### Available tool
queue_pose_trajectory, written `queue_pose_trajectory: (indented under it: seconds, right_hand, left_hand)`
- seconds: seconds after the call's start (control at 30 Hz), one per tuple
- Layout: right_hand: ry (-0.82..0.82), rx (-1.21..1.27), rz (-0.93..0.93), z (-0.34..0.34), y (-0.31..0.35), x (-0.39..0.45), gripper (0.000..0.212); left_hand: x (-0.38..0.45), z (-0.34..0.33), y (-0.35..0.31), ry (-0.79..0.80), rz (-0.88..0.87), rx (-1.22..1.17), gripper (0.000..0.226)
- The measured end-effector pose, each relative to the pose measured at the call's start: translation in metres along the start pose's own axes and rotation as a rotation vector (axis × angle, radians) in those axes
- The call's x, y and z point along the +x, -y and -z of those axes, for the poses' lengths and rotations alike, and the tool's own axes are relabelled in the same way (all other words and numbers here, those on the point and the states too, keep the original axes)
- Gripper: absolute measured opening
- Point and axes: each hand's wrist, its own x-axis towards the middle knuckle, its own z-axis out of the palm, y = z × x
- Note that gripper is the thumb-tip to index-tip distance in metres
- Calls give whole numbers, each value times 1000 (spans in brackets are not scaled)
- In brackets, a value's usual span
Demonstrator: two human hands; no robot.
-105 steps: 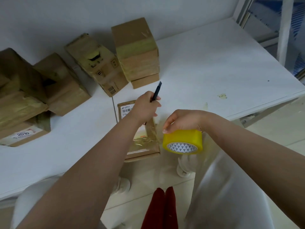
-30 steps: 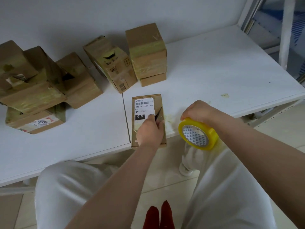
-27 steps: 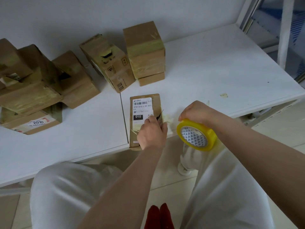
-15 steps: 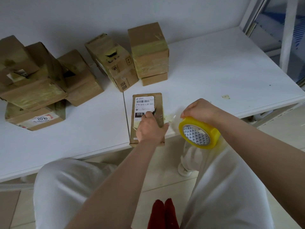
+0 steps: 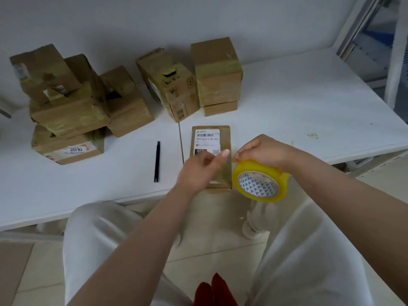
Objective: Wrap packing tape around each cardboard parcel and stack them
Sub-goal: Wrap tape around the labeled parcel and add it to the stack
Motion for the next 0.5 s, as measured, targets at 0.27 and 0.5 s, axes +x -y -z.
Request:
queue_pose_trajectory:
  seconds: [0.27, 0.5]
  right_hand:
    - [221, -83, 15, -8, -11, -9, 17]
    - [430, 152, -20, 0, -18, -22, 44]
  left_hand:
    - [-21, -28, 12, 54, -27, -326, 34]
    - [-25, -15, 42, -104, -96, -7, 42]
